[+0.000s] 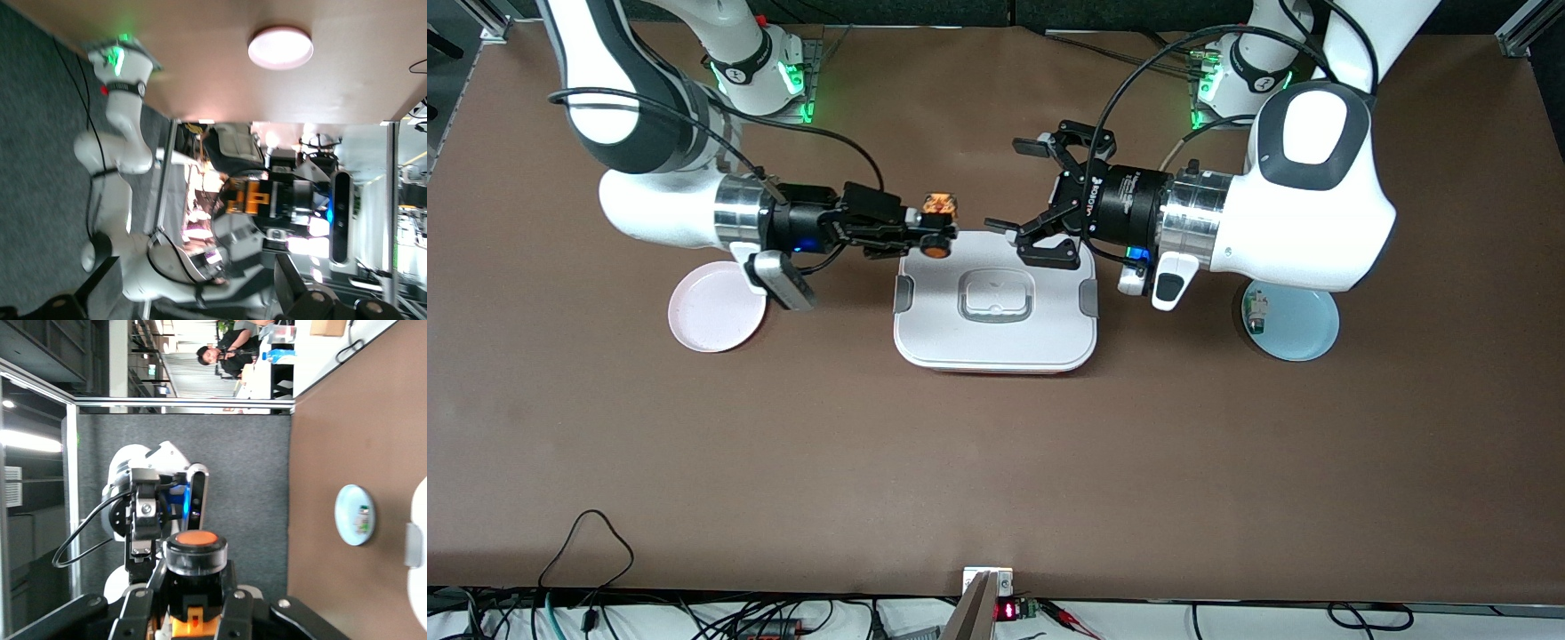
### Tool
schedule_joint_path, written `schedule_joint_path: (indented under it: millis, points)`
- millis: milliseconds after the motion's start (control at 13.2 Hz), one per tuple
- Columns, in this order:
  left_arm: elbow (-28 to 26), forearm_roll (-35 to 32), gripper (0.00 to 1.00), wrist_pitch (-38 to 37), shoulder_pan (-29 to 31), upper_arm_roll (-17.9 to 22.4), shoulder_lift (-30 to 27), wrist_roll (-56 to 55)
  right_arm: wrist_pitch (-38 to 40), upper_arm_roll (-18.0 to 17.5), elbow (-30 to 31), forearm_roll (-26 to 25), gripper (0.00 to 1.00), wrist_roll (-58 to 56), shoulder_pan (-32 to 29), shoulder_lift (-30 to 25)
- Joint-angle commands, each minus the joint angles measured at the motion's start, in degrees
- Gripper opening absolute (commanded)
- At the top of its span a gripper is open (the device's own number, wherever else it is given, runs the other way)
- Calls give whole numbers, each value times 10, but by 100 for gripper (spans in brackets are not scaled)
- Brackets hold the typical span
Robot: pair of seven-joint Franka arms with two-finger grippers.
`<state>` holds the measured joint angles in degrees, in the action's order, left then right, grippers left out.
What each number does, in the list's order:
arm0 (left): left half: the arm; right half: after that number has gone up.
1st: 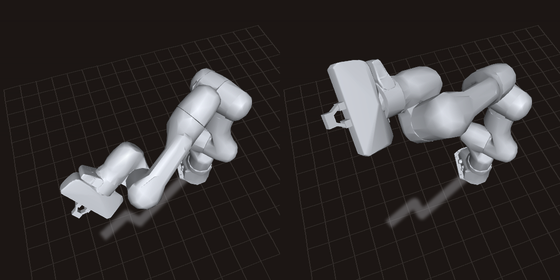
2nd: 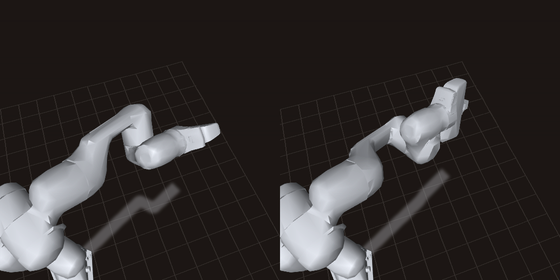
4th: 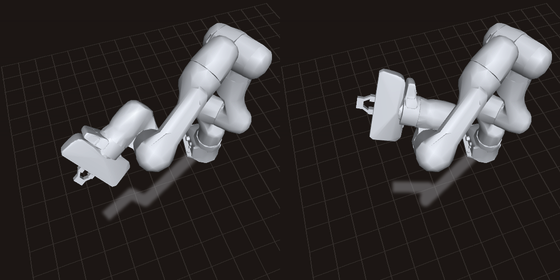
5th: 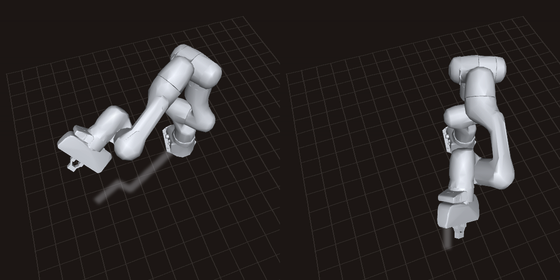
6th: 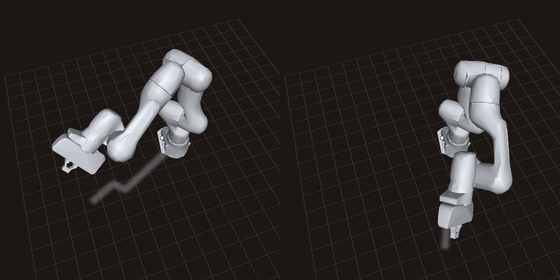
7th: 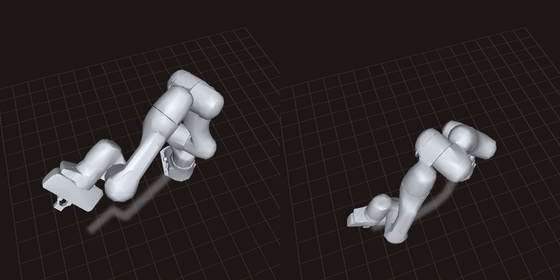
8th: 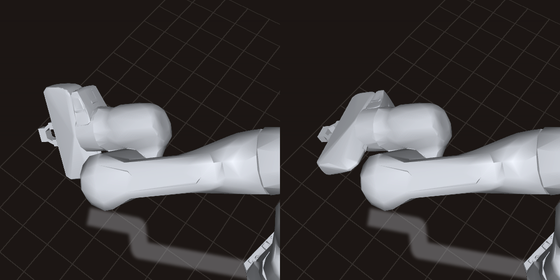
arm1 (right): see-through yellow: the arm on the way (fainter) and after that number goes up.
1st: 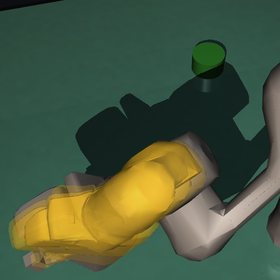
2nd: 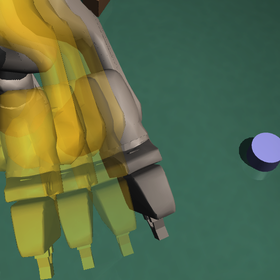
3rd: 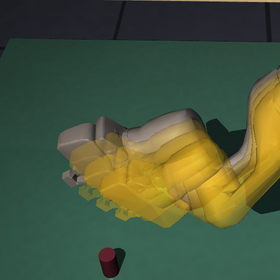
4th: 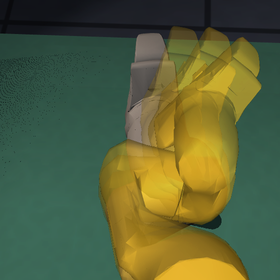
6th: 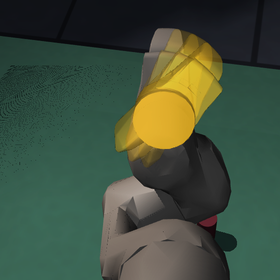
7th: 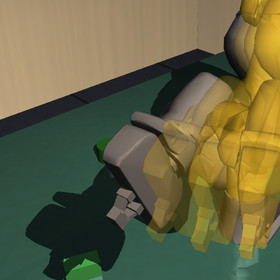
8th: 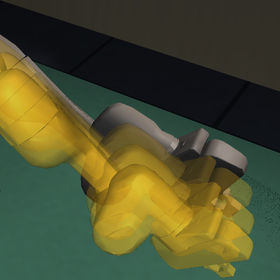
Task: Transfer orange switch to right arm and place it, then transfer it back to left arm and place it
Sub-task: 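Open the left gripper and withdraw it while the right gripper pulls the switch, then carry the switch to the white plate while the left arm returns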
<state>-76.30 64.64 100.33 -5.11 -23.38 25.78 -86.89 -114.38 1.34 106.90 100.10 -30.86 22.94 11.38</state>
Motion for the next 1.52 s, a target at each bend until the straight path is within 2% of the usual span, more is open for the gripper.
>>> schedule_joint_path:
  millis: [0,76,228,532,759,911,1215,1443]
  points:
    - [7,-79,100,-29,4,-6,-30,84,0,-5,-3,-19,29,-8,-5,-2]
    - [7,-107,100,-39,4,-6,-40,132,0,-5,-3,-25,29,-8,-6,-2]
    - [5,-179,100,-41,-2,-8,-58,183,-1,-3,-5,-92,28,-8,-16,-1]
    - [3,-358,100,-53,-10,-39,-77,310,-5,-2,-23,-305,28,-10,-39,0]
    - [4,-502,100,-131,-10,-51,-87,483,-7,-2,-28,-447,28,-38,-49,5]
    - [4,-577,100,-168,-10,-54,-105,595,-7,-2,-28,-521,28,-68,-62,9]
    - [0,-623,100,-247,17,-46,-136,632,-6,-2,-27,-692,28,-112,-81,11]
    - [-1,-638,100,-314,79,-46,-149,654,8,-2,-21,-806,28,-145,-87,12]
